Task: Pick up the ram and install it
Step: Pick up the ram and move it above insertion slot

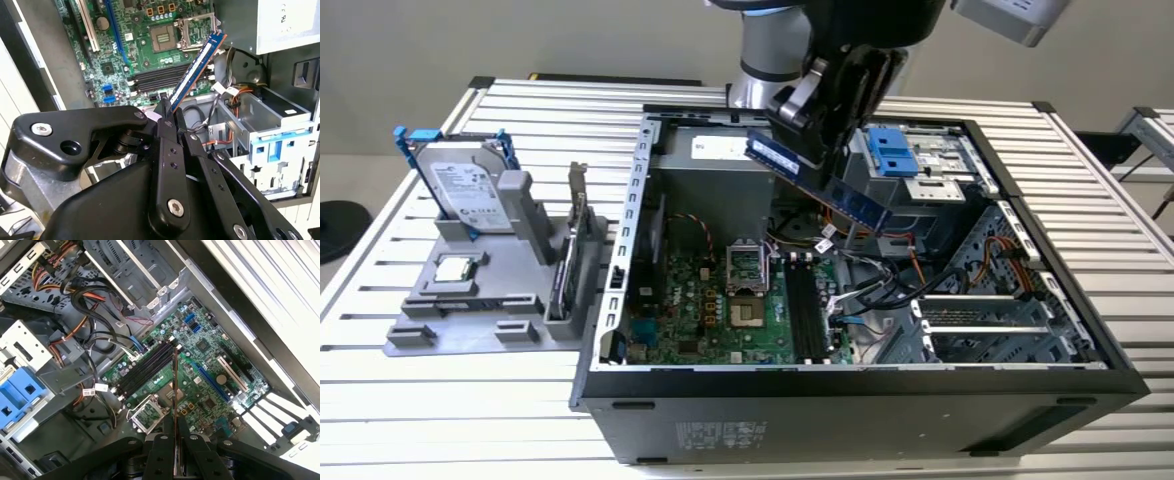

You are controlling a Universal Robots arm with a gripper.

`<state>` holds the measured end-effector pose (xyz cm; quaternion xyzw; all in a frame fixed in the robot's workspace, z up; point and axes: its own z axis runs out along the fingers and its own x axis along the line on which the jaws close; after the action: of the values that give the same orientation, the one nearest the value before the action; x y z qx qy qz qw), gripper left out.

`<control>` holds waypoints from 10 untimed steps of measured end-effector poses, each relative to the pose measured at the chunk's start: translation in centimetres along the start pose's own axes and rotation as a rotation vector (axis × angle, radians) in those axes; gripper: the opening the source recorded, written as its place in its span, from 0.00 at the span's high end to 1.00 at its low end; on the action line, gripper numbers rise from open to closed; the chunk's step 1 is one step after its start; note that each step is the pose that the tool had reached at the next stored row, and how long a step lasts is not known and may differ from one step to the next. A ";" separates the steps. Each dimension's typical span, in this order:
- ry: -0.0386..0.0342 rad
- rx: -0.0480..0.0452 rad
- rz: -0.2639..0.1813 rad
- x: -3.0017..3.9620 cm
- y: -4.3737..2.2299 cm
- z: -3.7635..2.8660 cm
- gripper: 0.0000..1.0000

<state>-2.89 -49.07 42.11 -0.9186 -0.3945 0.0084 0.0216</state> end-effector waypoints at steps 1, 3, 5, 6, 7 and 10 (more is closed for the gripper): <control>0.0003 0.0000 0.007 0.00 0.00 0.00 1.00; 0.0009 0.0000 0.021 0.00 0.00 0.00 1.00; 0.0016 -0.0001 0.035 0.00 0.00 0.00 1.00; 0.0019 -0.0001 0.041 0.00 0.00 0.00 1.00; 0.0023 -0.0001 0.049 0.00 0.00 0.00 1.00; 0.0032 -0.0001 0.071 0.00 0.00 0.00 1.00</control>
<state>-2.89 -49.07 42.12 -0.9320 -0.3617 0.0076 0.0218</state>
